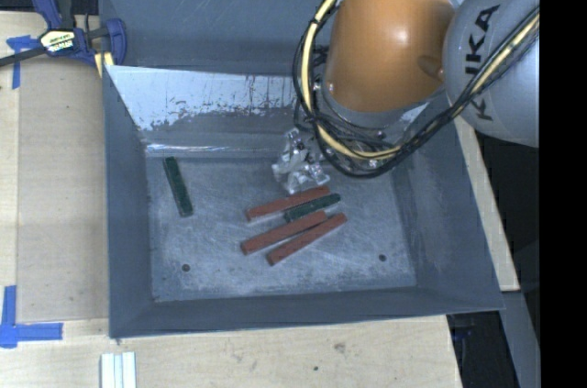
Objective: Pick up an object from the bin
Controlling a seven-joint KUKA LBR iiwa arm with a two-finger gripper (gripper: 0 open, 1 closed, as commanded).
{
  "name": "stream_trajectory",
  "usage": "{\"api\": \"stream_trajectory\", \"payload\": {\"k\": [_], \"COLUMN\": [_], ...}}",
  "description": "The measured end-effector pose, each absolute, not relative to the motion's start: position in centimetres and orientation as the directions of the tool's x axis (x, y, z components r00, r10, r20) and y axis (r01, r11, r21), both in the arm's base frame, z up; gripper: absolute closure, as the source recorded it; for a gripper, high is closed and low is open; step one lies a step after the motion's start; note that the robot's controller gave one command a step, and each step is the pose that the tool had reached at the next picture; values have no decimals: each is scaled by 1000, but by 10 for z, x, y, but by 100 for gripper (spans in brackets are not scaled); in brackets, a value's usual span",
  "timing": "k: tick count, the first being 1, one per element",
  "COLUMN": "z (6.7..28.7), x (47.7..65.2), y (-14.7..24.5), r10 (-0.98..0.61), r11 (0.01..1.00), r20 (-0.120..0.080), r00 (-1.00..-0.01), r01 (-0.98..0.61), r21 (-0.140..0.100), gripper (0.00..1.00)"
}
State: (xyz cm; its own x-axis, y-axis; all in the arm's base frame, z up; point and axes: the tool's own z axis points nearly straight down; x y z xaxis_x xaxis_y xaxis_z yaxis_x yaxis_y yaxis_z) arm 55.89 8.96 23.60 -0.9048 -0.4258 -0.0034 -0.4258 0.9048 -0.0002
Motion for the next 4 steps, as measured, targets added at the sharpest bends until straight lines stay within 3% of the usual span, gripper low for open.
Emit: {"api": "stream_trajectory", "payload": {"k": [1,2,3,4], "z": [143,144,78,78], "x": [547,548,569,569], "y": [102,102,95,95], "r10": [-408,-407,-493,-492], "r11": [913,913,870,870], "r20": [-1,-3,-23,-23], "r00": [-913,-913,-870,-870], "r01": [-408,-407,-493,-492], "r21": [1,0,-4,-4], "gripper": [0,0,100,100]}}
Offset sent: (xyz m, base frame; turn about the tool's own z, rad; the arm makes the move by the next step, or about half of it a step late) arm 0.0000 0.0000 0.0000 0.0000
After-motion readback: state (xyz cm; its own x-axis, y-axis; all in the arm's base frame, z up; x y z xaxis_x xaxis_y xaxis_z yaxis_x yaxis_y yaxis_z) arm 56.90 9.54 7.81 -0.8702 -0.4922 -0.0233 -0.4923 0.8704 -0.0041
